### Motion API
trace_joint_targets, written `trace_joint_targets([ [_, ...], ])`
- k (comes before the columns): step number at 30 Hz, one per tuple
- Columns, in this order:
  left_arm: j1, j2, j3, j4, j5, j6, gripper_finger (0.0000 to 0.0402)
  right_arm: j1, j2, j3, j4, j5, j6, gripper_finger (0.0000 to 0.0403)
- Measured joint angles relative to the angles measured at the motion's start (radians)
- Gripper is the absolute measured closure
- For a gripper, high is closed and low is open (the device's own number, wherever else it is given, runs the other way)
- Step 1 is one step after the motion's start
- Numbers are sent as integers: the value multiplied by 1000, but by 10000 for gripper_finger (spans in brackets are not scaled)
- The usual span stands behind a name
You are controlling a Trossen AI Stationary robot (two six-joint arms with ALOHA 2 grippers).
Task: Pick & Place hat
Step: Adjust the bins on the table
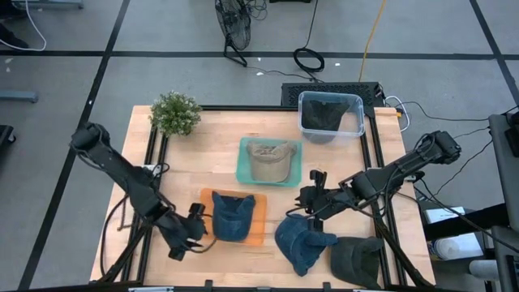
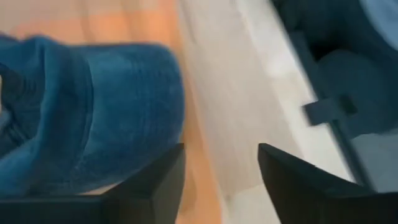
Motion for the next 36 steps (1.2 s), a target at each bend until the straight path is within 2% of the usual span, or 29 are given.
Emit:
trace_joint_targets([
  [5, 15, 110, 0, -15, 8, -23, 145, 0, 0, 0, 0, 0, 0, 344],
  [10, 20, 170, 0, -48, 3, -92, 153, 0, 0, 0, -14, 0, -1, 344],
  [13, 20, 181, 0, -57, 32, -146, 192, 0, 0, 0, -37, -1, 2, 344],
  [21, -12, 181, 0, -56, 172, -257, 338, 1, 0, -1, -45, -4, 15, 344],
  [26, -46, 180, 1, -63, 194, -303, 391, 1, -1, -24, -45, -5, 10, 344],
  [28, -61, 180, 1, -61, 198, -329, 387, 1, -1, -35, -45, -5, 10, 344],
  [33, -87, 181, 1, -46, 225, -446, 343, 1, -1, -50, -45, -6, 9, 344],
  [36, -95, 181, 1, -50, 230, -528, 330, 1, -1, -50, -37, -8, 4, 344],
])
